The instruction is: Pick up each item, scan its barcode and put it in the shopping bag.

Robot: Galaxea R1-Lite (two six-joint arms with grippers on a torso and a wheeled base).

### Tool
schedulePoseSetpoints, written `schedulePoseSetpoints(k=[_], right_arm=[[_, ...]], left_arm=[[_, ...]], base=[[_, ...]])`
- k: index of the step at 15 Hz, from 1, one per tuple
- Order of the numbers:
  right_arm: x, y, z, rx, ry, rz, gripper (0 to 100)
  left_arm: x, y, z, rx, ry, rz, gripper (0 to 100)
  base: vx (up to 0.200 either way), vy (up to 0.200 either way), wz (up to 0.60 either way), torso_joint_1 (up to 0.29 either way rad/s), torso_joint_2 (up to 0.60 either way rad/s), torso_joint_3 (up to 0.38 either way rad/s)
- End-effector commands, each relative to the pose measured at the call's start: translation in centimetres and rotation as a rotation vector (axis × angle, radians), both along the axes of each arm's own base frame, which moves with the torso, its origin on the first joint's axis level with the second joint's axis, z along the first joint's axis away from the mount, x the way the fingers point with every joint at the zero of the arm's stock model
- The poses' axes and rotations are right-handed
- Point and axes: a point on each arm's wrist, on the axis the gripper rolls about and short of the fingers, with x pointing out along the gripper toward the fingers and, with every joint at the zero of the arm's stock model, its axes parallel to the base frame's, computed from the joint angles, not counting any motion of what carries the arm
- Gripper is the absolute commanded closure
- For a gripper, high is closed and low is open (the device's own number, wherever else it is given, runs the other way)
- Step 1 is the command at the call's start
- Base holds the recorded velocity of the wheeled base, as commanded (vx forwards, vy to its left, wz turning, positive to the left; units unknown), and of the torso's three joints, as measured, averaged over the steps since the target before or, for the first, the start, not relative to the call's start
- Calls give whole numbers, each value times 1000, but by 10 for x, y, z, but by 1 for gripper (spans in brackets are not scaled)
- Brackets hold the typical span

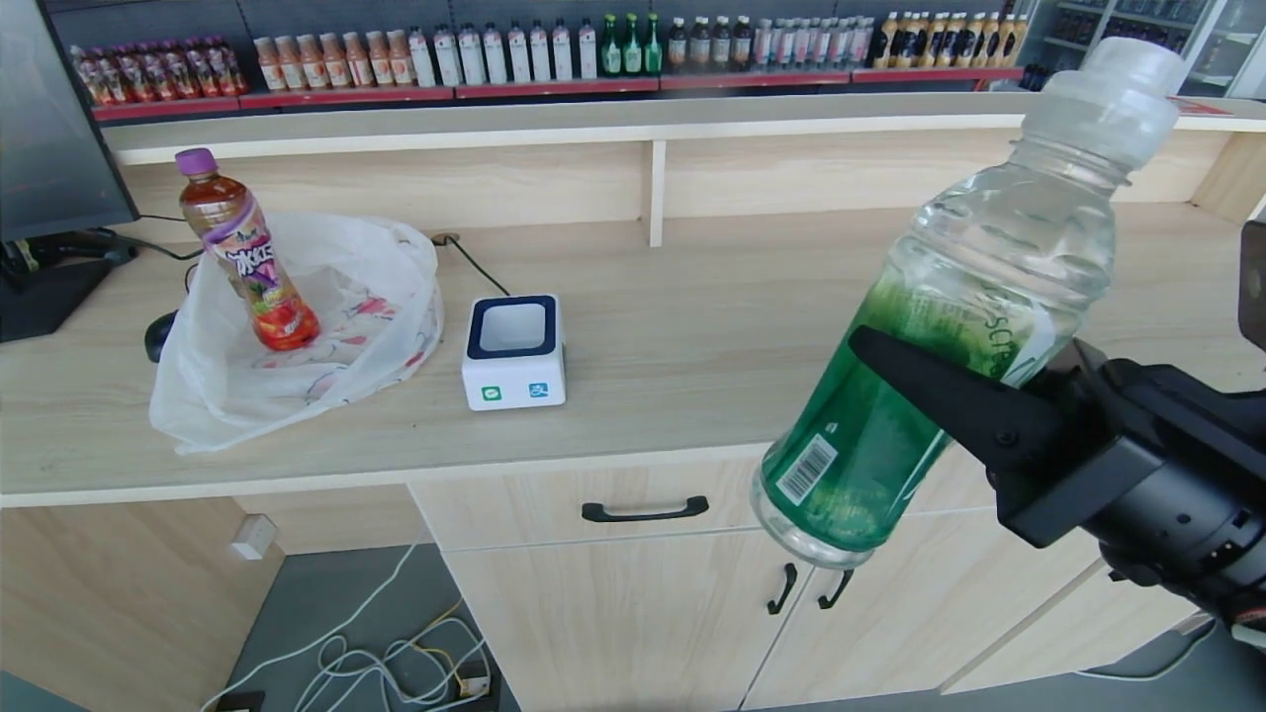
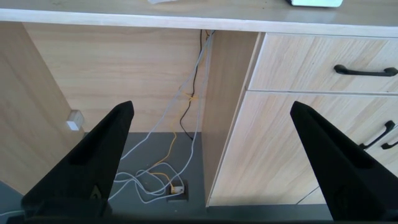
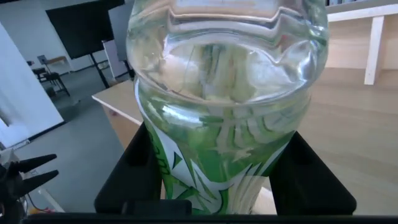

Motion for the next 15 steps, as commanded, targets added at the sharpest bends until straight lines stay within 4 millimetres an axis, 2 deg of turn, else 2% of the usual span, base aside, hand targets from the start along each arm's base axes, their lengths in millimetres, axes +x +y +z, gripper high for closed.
schedulePoseSetpoints(k=[1, 5, 15], right_arm=[[4, 4, -1, 7, 23, 25, 100], [1, 3, 5, 55, 10, 105, 100], [-8, 6, 6, 83, 30, 161, 100]], left_arm=[[0, 0, 0, 0, -1, 0, 0], [0, 0, 0, 0, -1, 0, 0], [0, 0, 0, 0, -1, 0, 0]], base=[[0, 0, 0, 0, 0, 0], [0, 0, 0, 0, 0, 0], [0, 0, 0, 0, 0, 0]])
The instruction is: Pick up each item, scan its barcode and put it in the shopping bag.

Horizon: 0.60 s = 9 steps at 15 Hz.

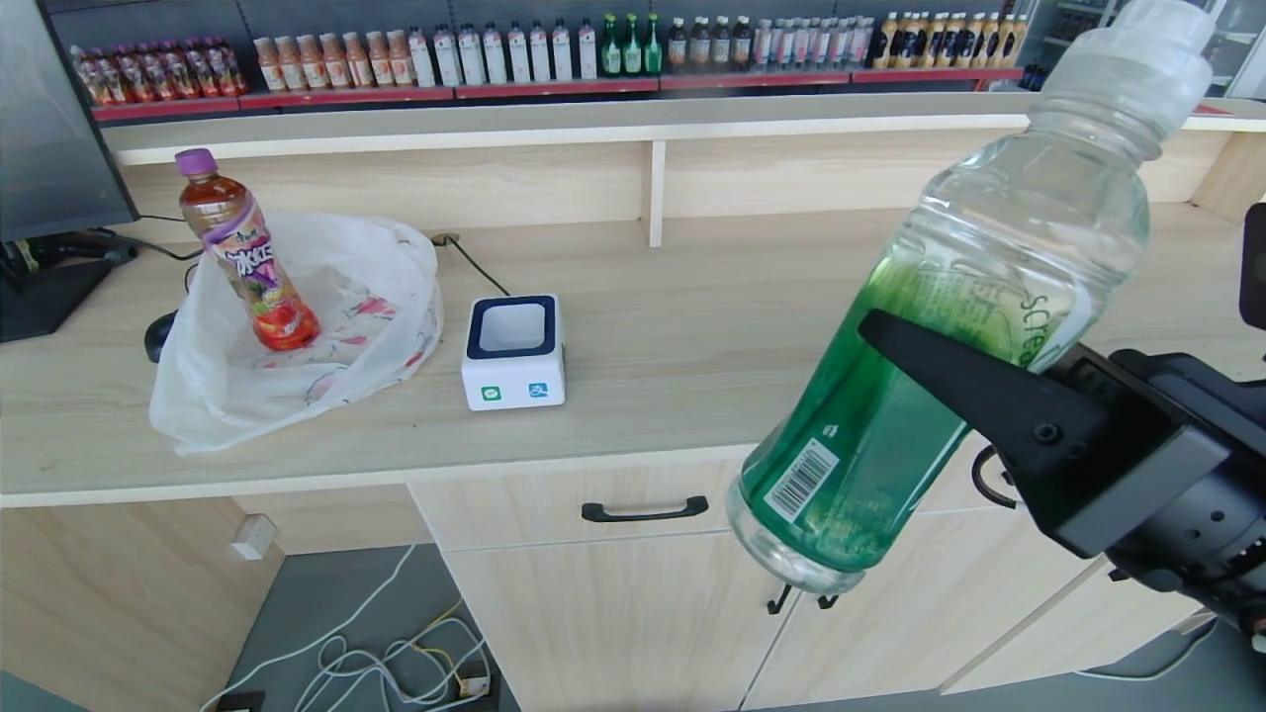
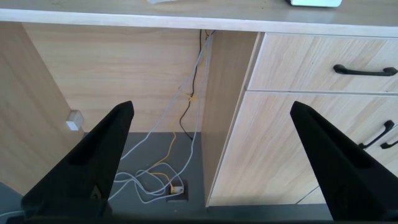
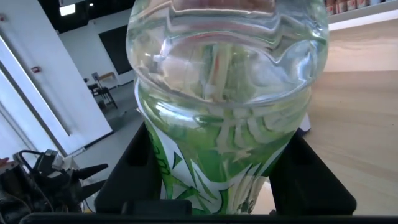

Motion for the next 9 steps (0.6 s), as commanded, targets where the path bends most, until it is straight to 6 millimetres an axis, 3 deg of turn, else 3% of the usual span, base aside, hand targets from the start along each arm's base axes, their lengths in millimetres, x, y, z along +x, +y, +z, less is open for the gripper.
schedulePoseSetpoints(k=[1, 9], right_arm=[[-5, 0, -1, 0, 1, 15, 100], [-10, 2, 3, 13, -8, 41, 100]], left_arm=[[0, 0, 0, 0, -1, 0, 0], [0, 0, 0, 0, -1, 0, 0]], base=[[0, 0, 0, 0, 0, 0], [0, 0, 0, 0, 0, 0]])
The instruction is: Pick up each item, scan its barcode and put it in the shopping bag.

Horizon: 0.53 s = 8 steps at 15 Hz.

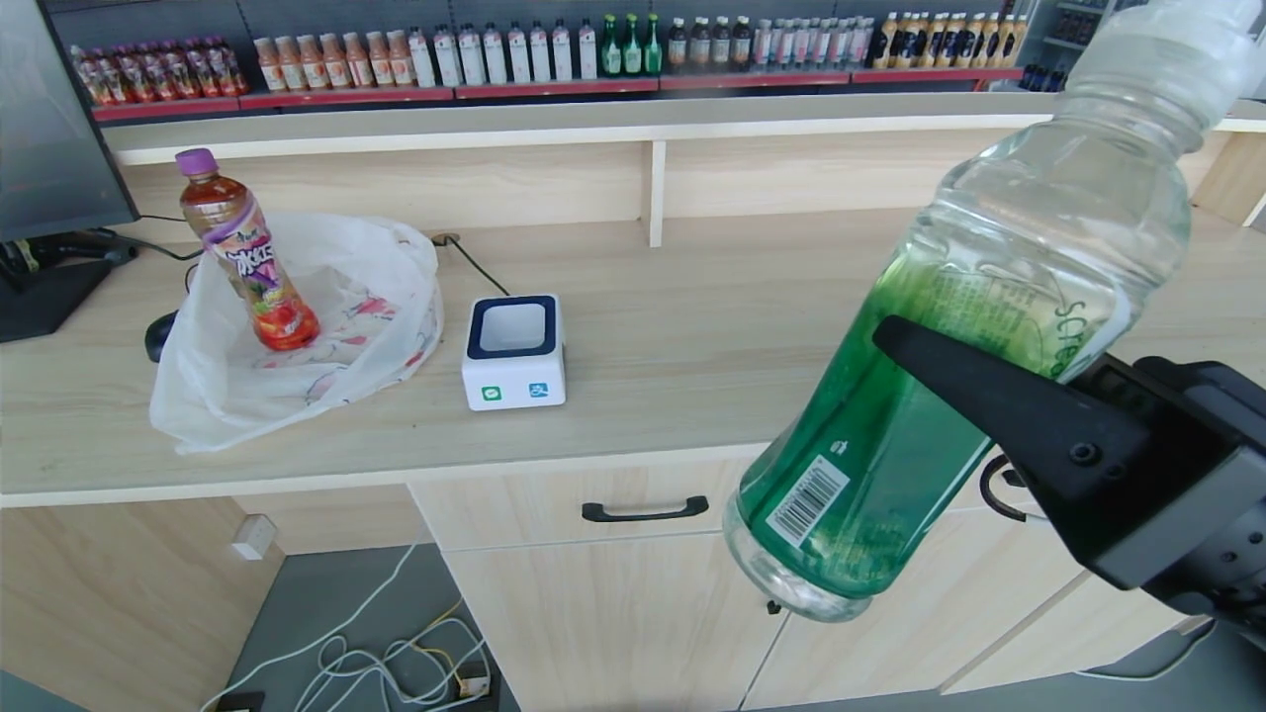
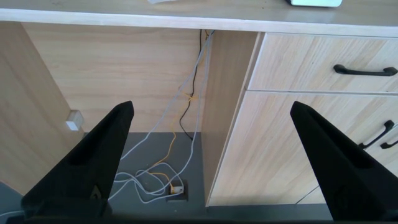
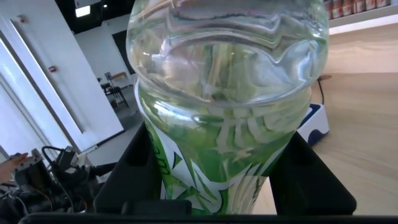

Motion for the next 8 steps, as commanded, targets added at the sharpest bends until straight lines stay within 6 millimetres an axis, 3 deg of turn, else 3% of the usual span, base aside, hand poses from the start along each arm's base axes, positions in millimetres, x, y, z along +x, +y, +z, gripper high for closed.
schedulePoseSetpoints(k=[1, 8], right_arm=[[-1, 0, 0, -1, 0, 3, 100], [-5, 4, -2, -7, 6, 29, 100]], left_arm=[[0, 0, 0, 0, -1, 1, 0], [0, 0, 0, 0, -1, 1, 0]], base=[[0, 0, 0, 0, 0, 0], [0, 0, 0, 0, 0, 0]])
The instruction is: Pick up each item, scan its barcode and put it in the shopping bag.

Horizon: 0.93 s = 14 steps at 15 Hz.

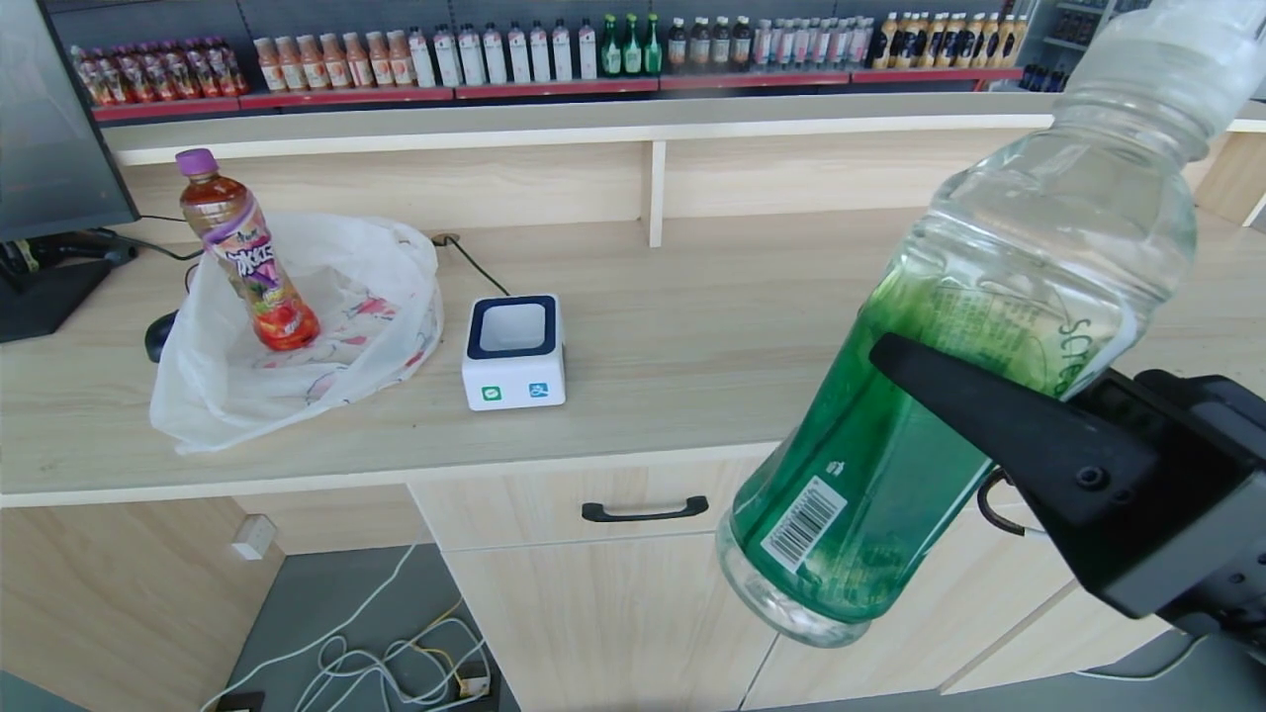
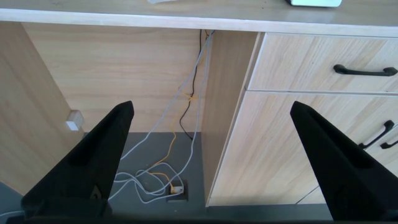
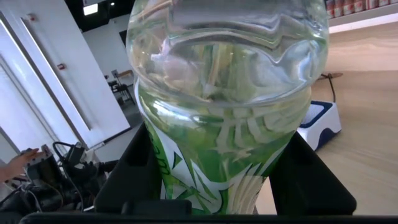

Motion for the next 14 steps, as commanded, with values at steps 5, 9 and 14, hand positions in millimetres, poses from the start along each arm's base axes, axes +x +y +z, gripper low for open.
schedulePoseSetpoints(k=[5, 9, 14], right_arm=[[4, 4, -6, -30, 2, -10, 100], [17, 17, -25, -132, -28, -57, 100], [38, 28, -48, -214, 15, -351, 100]], left_arm=[[0, 0, 0, 0, -1, -1, 0], [0, 0, 0, 0, -1, 0, 0], [0, 0, 0, 0, -1, 0, 0]], base=[[0, 0, 0, 0, 0, 0], [0, 0, 0, 0, 0, 0], [0, 0, 0, 0, 0, 0]])
